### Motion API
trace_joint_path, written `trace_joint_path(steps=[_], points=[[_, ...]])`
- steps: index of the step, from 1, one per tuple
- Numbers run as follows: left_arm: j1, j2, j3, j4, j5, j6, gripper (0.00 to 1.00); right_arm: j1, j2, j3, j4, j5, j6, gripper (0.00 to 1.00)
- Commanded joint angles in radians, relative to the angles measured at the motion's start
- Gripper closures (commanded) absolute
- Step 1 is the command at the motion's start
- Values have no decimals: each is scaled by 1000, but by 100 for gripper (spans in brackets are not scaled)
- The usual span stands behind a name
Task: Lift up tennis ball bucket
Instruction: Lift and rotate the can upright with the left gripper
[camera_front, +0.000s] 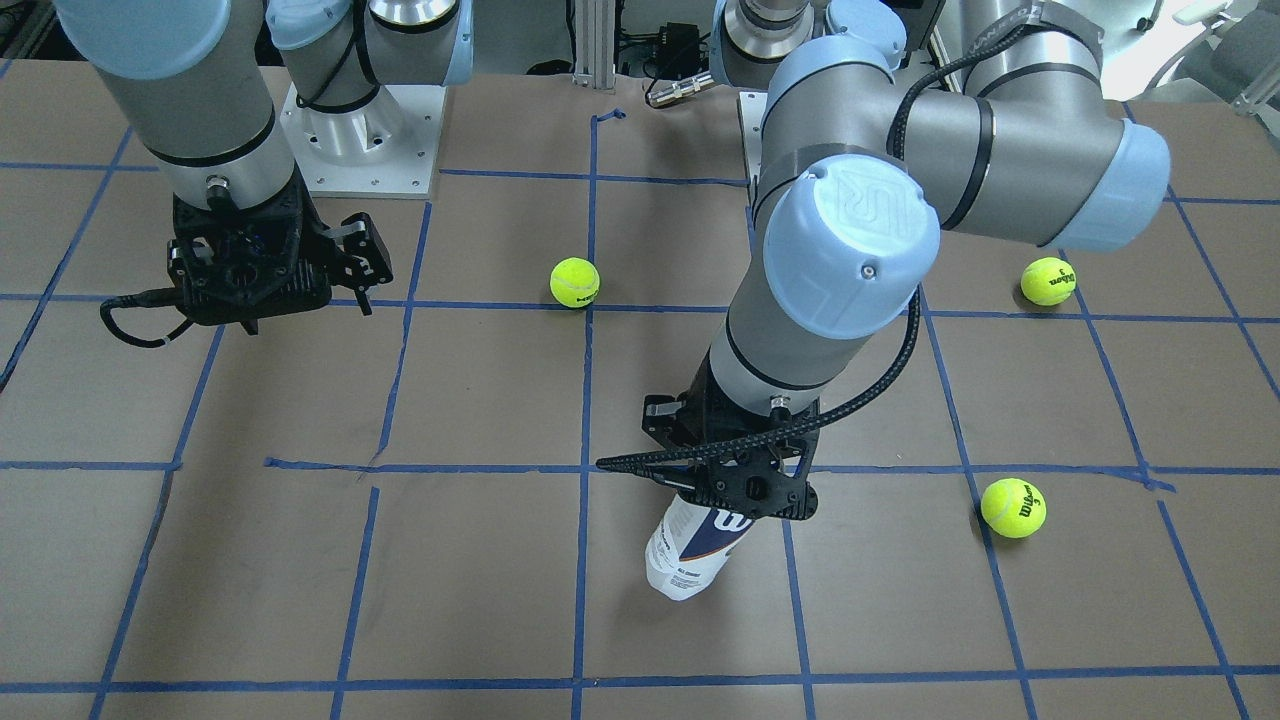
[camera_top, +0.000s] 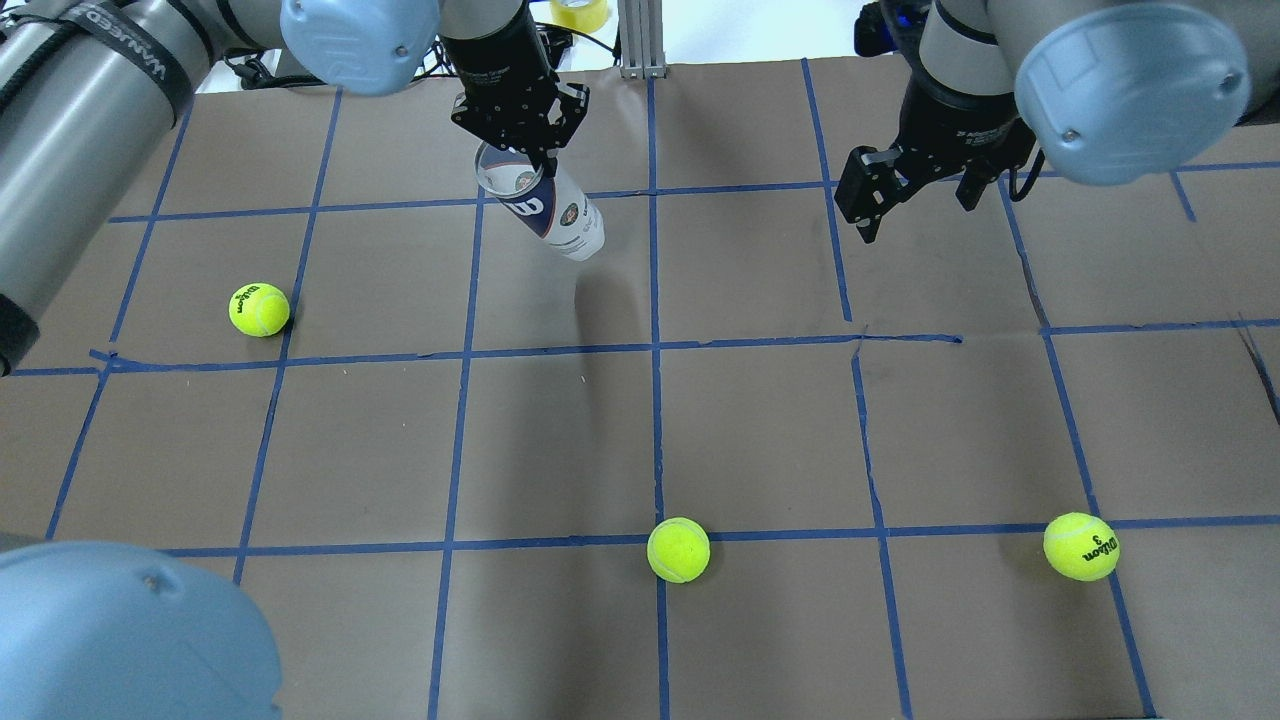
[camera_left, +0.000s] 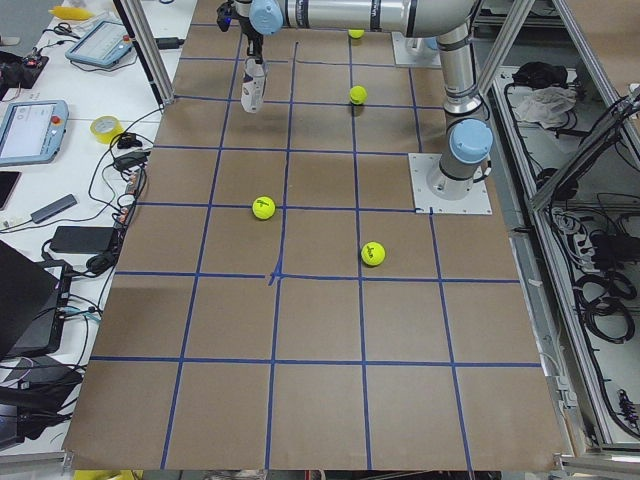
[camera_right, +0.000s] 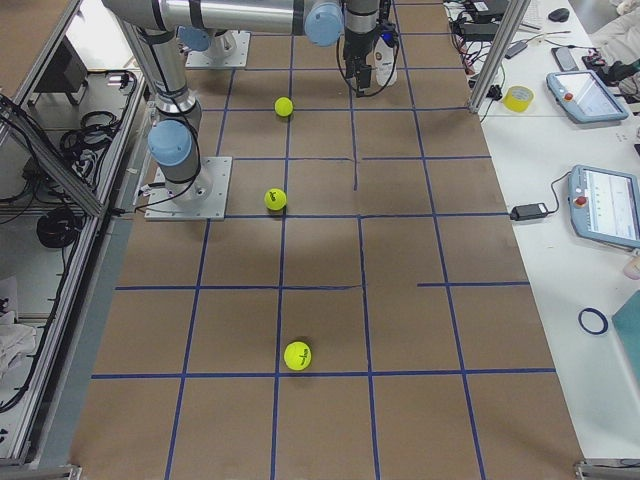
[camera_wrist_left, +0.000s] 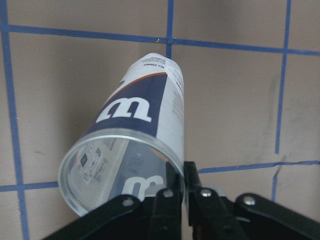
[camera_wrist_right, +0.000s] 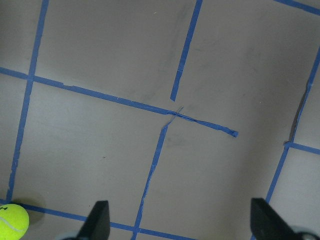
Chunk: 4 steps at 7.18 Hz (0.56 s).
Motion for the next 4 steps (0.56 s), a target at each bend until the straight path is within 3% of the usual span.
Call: trace_joint_path(steps=[1, 4], points=[[-2, -74, 86, -103, 74, 14, 100, 0, 0, 0, 4, 0, 0, 0], [-43, -115, 139, -120, 66, -31, 100, 0, -1, 2, -4, 0, 0, 0]])
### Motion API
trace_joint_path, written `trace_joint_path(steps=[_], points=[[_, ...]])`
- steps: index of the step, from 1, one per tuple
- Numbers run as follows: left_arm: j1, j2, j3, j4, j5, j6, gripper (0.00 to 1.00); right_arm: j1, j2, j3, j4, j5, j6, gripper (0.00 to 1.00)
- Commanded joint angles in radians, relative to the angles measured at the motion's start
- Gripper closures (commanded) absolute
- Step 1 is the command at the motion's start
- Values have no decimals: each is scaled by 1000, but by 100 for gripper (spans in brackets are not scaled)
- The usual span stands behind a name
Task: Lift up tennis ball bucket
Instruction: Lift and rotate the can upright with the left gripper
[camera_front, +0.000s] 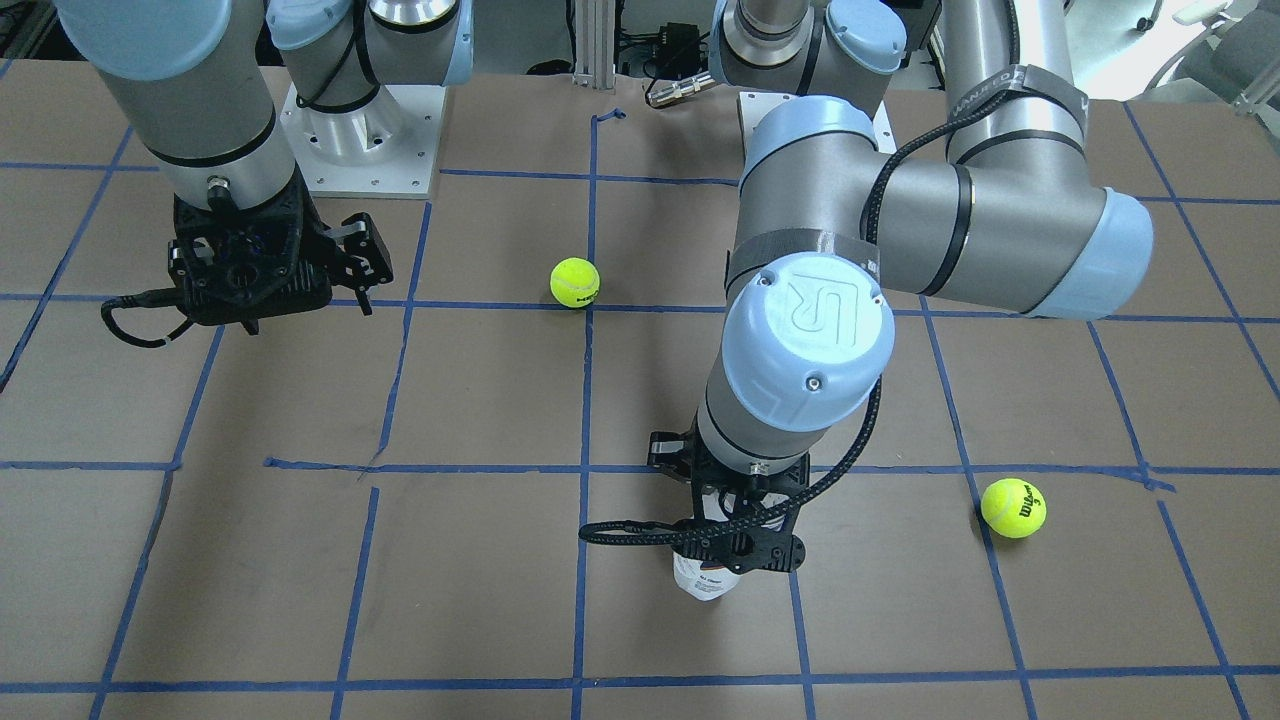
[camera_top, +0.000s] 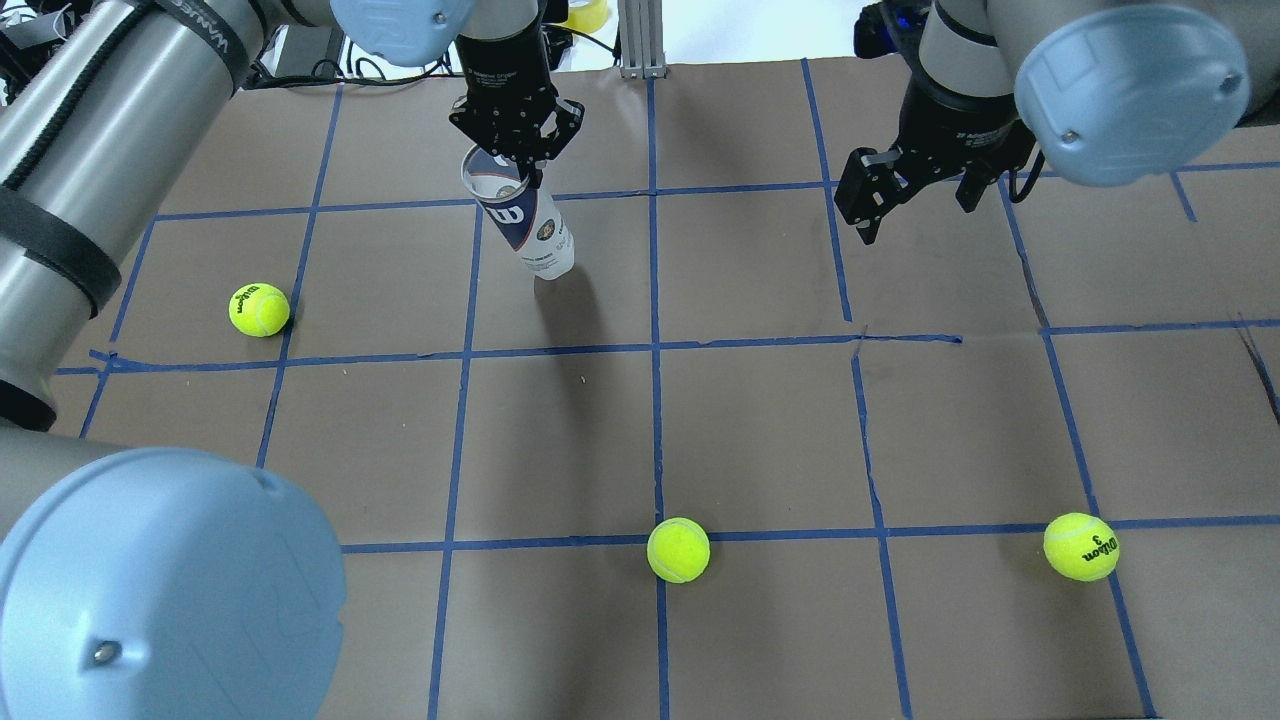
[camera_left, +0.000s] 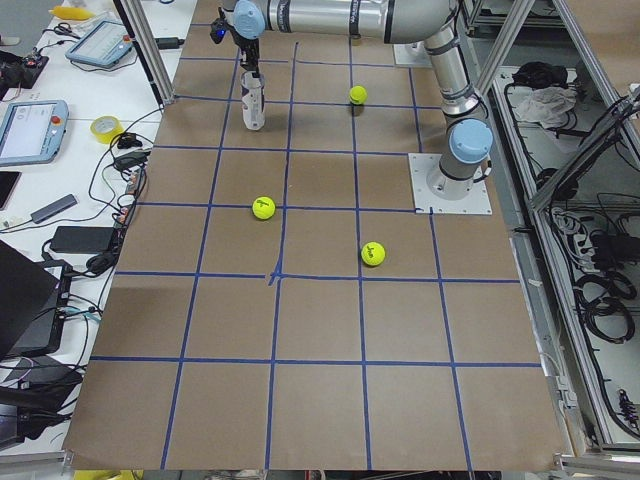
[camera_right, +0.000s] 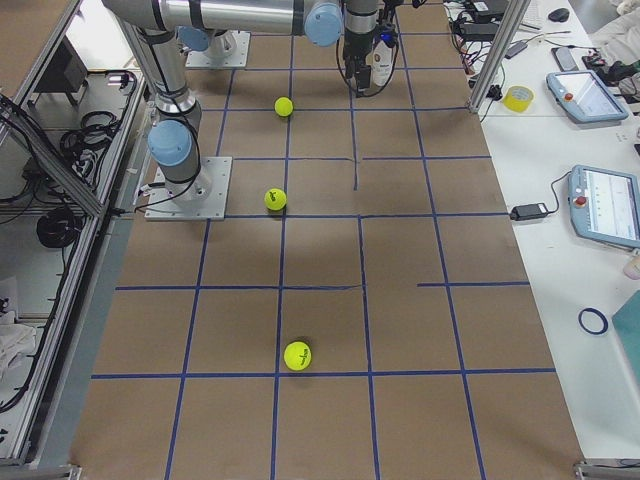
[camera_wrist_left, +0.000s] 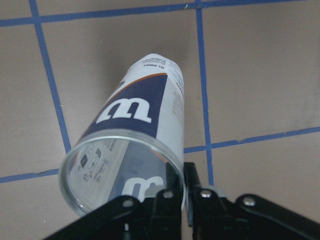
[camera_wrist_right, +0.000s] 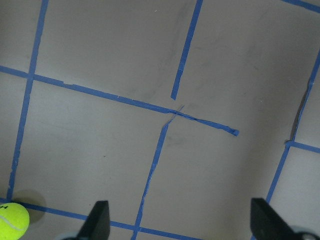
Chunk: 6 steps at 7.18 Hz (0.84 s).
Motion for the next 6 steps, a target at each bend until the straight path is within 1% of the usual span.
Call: trace_joint_path(steps=[1, 3, 4, 6], points=[[-32, -16, 19, -1, 8, -23, 100, 0, -1, -1, -6, 0, 0, 0], [-47, -24, 21, 2, 4, -37, 100, -2, 1, -1, -9, 0, -5, 0], [-79, -26, 21, 16, 10, -55, 100, -2, 1, -1, -12, 2, -6, 0], [-86, -30, 15, 37, 8, -55, 100, -5, -1, -1, -12, 0, -2, 0]])
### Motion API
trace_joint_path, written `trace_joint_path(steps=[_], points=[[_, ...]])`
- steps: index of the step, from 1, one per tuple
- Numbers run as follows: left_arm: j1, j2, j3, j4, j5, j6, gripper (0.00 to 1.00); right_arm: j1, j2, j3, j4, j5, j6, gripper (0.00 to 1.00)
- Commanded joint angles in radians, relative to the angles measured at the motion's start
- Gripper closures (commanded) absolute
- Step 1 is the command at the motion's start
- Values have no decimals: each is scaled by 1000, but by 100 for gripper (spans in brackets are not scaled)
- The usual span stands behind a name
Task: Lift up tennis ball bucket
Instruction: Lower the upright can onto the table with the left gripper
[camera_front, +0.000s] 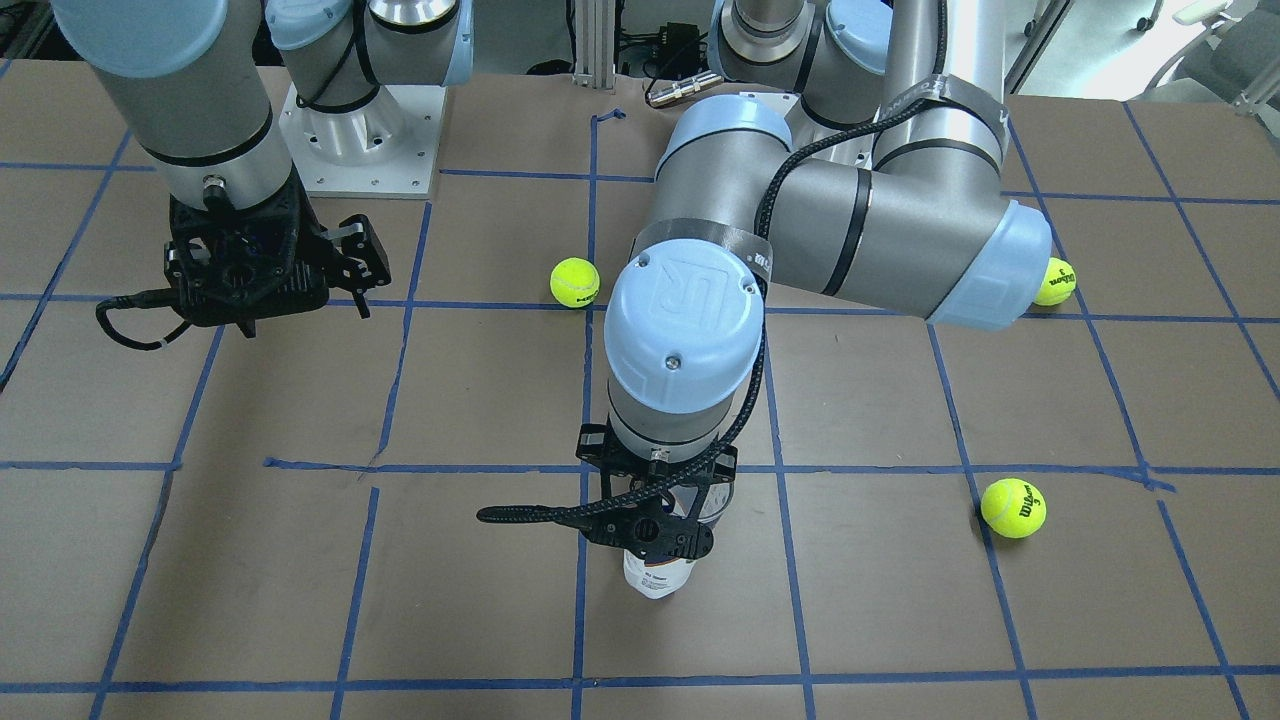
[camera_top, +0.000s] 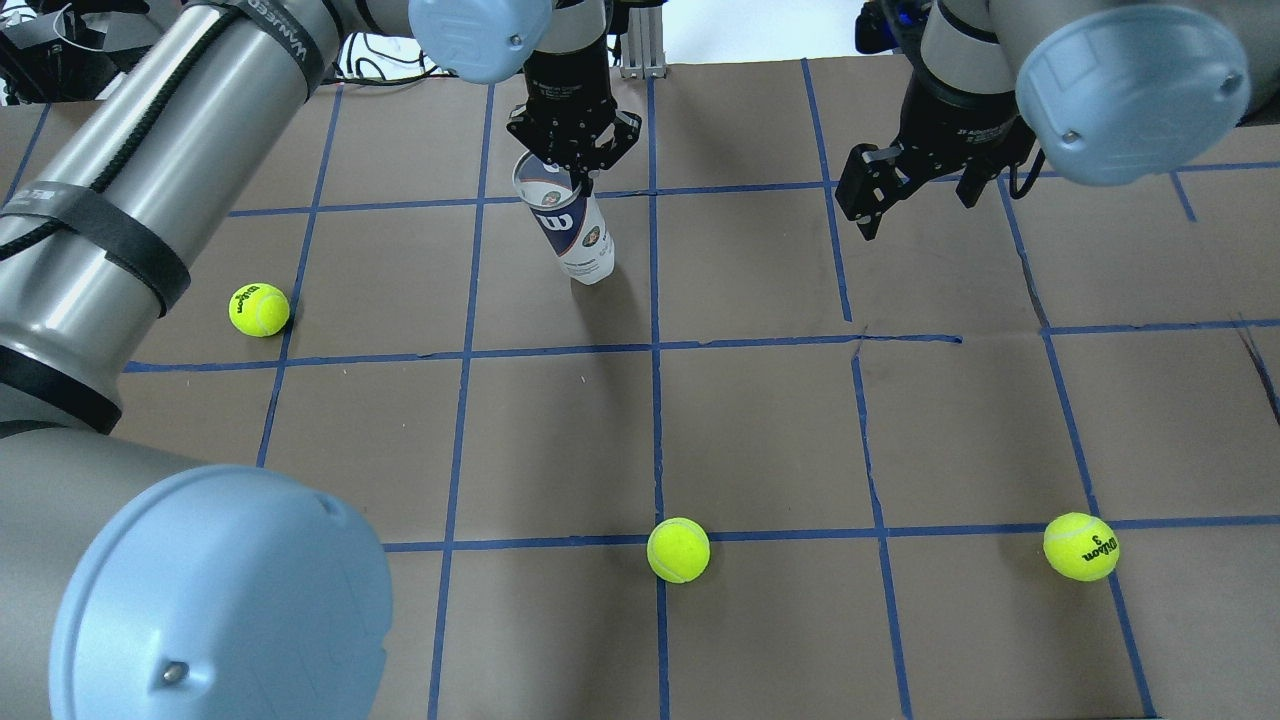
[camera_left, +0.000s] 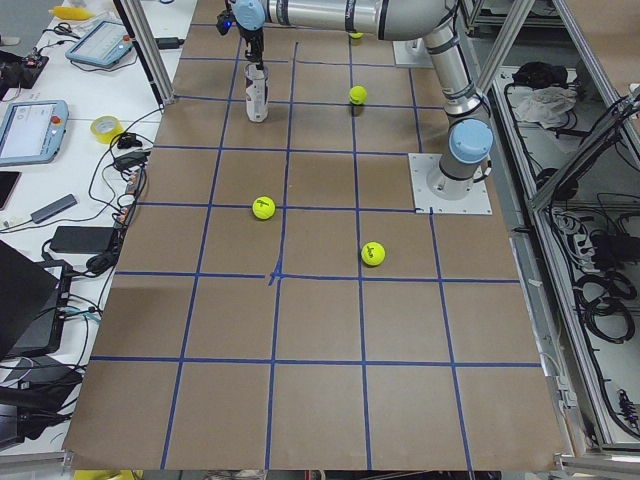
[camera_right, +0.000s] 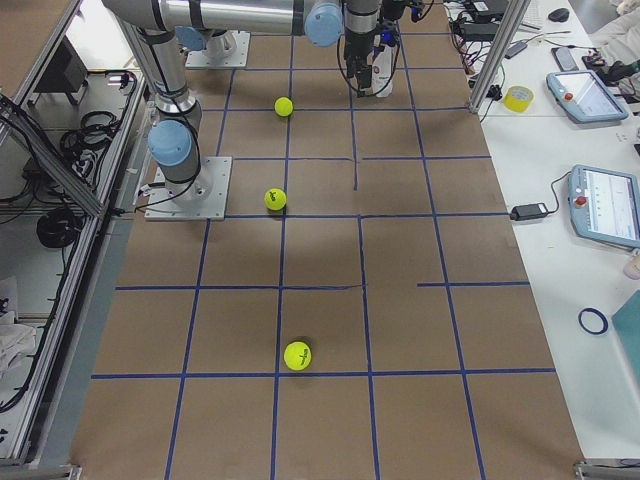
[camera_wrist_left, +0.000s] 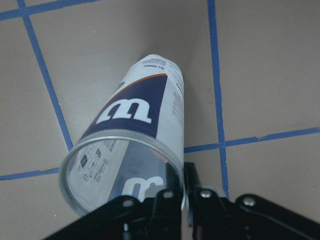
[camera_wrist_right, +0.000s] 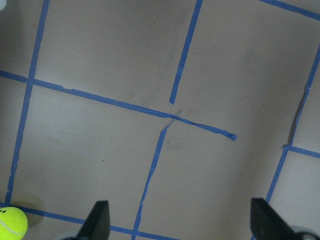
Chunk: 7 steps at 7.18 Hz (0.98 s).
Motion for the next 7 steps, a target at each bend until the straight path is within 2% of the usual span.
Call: trace_joint_path(steps=[1, 2, 3, 5, 7], points=[[-14, -6, -9, 13, 2, -2, 100, -5, 0, 1, 1, 1, 3, 0], [-19, -6, -22, 36, 2, -2, 92, -6, 0, 0, 1, 1, 1, 0], [-19, -4, -38, 62, 2, -2, 1, -6, 0, 1, 1, 1, 3, 0], [-19, 2, -43, 99, -6, -2, 0, -6, 0, 0, -1, 1, 3, 0], [-19, 42, -39, 202, -12, 9, 0, -8, 0, 1, 1, 1, 3, 0]])
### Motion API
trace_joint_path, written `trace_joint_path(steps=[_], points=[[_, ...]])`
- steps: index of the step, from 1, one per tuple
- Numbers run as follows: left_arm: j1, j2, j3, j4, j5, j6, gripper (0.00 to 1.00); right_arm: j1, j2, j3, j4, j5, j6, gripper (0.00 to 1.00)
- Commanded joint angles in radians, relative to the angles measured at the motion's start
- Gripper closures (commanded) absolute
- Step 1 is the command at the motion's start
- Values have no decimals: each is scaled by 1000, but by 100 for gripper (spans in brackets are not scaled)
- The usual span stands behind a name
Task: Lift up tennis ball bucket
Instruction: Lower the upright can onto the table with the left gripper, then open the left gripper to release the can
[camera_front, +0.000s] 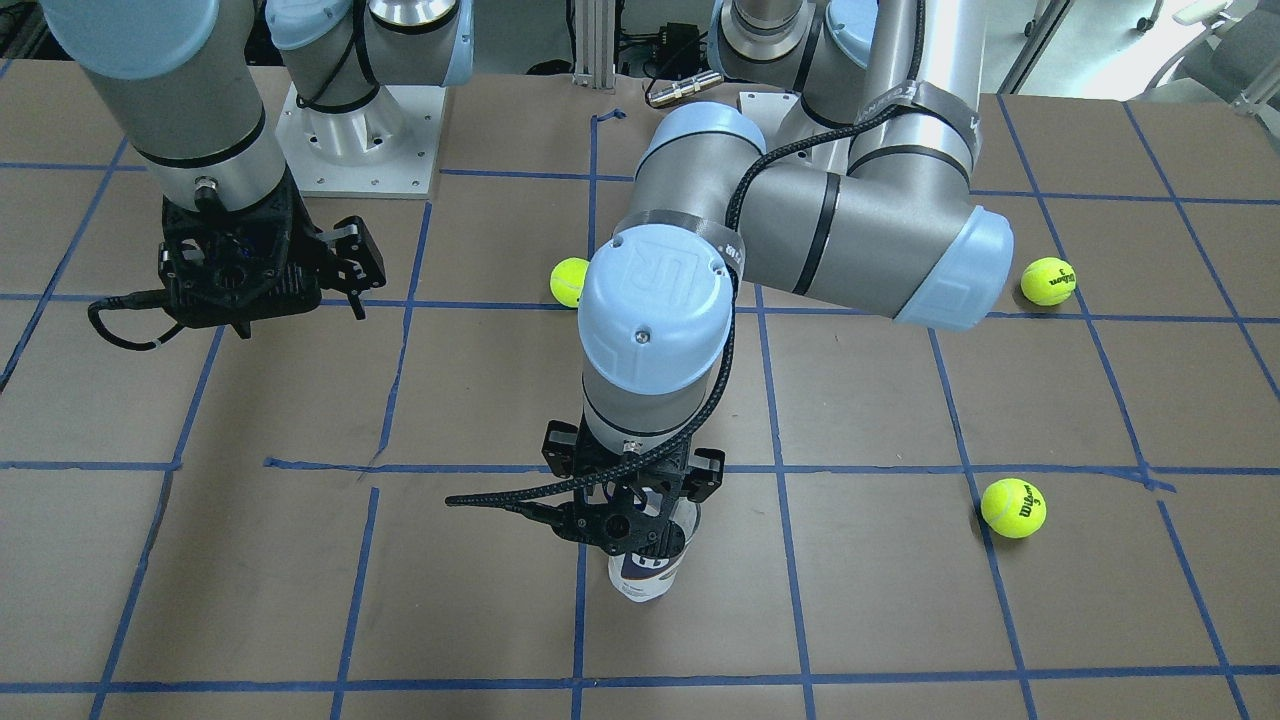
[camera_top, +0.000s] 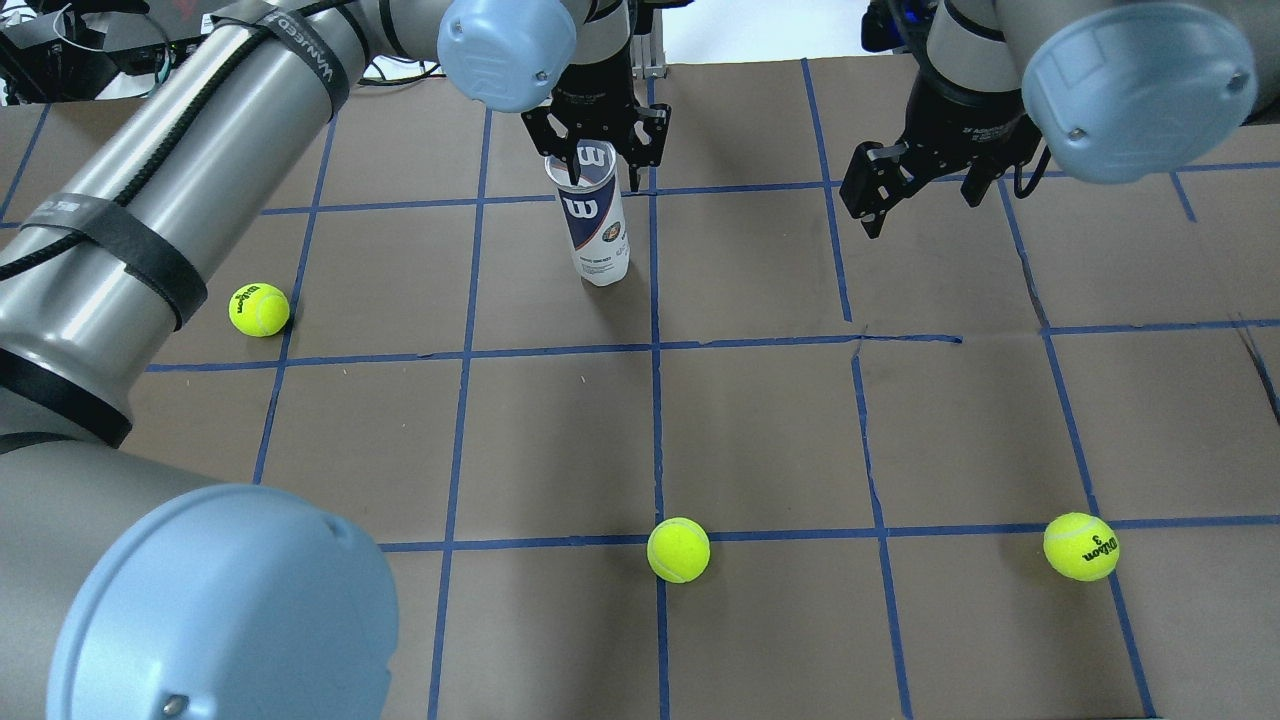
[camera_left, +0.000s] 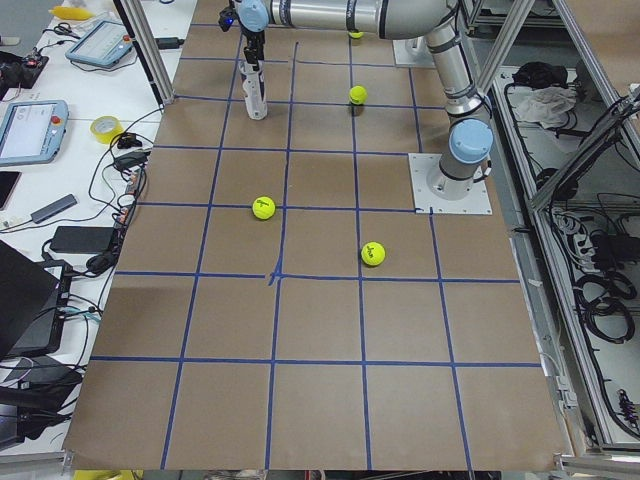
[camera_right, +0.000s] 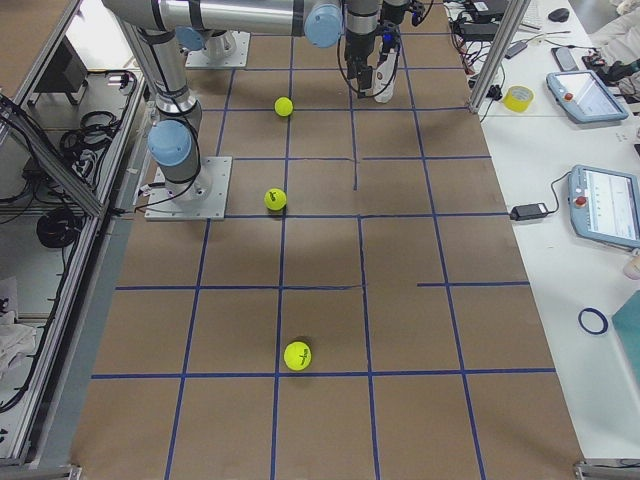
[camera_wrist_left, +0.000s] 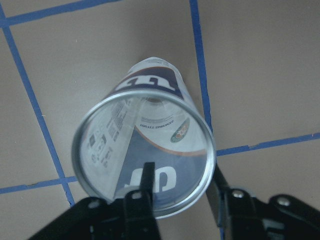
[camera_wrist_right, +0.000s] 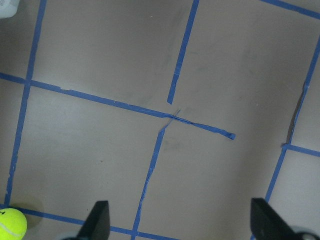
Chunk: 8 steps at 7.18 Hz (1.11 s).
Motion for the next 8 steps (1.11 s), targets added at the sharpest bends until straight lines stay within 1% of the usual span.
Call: trace_joint_path(steps=[1, 3, 4, 5, 7, 8], points=[[-6, 59, 1, 94, 4, 0, 0, -1, 0, 1, 1, 0, 0, 0], [-12, 172, -23, 67, 8, -3, 0, -1, 0, 1, 1, 0, 0, 0], [-9, 250, -92, 18, 7, -8, 0, -1, -1, 0, 1, 0, 2, 0], [-3, 342, -215, 26, 14, 7, 0, 1, -1, -2, -2, 12, 64, 0], [23, 518, -423, 33, 17, 4, 0, -1, -11, -5, 1, 15, 75, 0], [93, 582, -519, 32, 16, 22, 0, -1, -21, -19, 4, 17, 74, 0]])
